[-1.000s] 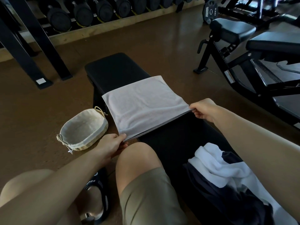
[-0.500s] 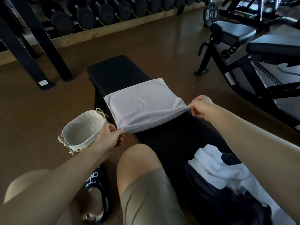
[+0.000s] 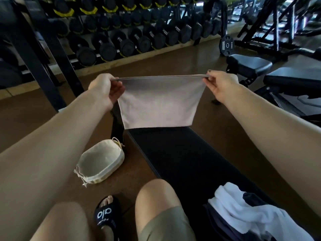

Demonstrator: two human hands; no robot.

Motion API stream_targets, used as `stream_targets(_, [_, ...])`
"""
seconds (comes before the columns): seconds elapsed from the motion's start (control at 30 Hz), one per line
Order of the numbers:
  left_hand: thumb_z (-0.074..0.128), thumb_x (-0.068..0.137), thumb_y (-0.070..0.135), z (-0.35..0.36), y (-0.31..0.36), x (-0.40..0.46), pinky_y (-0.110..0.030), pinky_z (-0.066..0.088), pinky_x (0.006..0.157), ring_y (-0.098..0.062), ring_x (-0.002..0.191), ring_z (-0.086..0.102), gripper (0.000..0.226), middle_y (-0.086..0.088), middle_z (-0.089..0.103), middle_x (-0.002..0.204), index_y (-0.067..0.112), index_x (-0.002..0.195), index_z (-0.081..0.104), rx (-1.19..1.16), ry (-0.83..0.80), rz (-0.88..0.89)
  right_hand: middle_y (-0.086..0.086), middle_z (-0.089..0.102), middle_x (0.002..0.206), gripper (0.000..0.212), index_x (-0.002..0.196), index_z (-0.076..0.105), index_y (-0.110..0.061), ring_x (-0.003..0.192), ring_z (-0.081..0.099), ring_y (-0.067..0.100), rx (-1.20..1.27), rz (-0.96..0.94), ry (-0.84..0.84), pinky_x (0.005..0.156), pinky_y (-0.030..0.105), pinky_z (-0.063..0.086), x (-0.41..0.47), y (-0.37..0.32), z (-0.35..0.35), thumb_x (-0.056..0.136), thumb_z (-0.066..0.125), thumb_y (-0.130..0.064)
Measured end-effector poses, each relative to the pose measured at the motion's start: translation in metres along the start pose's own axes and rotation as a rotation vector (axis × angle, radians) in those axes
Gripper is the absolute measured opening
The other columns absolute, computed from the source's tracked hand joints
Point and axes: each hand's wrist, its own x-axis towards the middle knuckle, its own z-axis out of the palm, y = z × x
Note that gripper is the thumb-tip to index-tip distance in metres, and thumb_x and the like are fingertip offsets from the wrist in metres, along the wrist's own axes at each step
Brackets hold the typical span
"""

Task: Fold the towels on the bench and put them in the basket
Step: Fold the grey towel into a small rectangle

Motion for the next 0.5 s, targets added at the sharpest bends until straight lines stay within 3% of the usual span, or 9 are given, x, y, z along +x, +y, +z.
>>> stream_targets(0.1, [0.053, 0.098, 0.002, 0.006, 0.016, 0.006, -0.017, 0.053, 0.050, -0.005, 0.042, 0.059, 0.021, 0.001, 0.058, 0.053, 0.007, 0.080, 0.062, -0.030, -0.022, 0.007, 0.008, 0.052, 0.069, 0.013, 0.084, 0.061, 0.000, 0.058, 0.057, 0.011, 0.013, -0.077, 0.109, 0.064, 0.027, 0.063, -0.003, -0.015, 0.016, 0.091, 0.070, 0.006])
stream_targets(0.27, [0.052, 0.099, 0.001, 0.006, 0.019, 0.026, -0.018, 0.054, 0.052, -0.004, 0.043, 0.062, 0.019, -0.002, 0.060, 0.070, 0.007, 0.084, 0.061, -0.004, -0.011, -0.003, 0.008, 0.056, 0.074, 0.016, 0.079, 0.062, -0.002, 0.055, 0.060, 0.010, -0.109, -0.050, 0.160, 0.067, 0.029, 0.064, 0.005, -0.018, 0.027, 0.091, 0.070, 0.006])
stream_targets(0.43, [0.046, 0.102, 0.000, 0.011, 0.021, 0.053, -0.021, 0.057, 0.054, -0.008, 0.062, 0.066, 0.019, -0.005, 0.063, 0.080, 0.005, 0.091, 0.061, 0.065, -0.034, 0.000, 0.009, 0.057, 0.079, 0.016, 0.085, 0.058, -0.004, 0.064, 0.062, 0.011, -0.128, -0.024, 0.151, 0.069, 0.032, 0.065, 0.022, -0.010, 0.042, 0.093, 0.066, 0.009])
stream_targets(0.5, [0.042, 0.105, 0.001, 0.018, 0.031, 0.062, -0.023, 0.059, 0.055, -0.011, 0.070, 0.067, 0.020, -0.007, 0.064, 0.085, 0.004, 0.096, 0.061, 0.050, -0.062, 0.031, 0.010, 0.057, 0.078, 0.016, 0.086, 0.058, -0.003, 0.058, 0.064, 0.010, -0.099, -0.048, 0.134, 0.065, 0.027, 0.064, 0.032, -0.012, 0.051, 0.093, 0.064, 0.010])
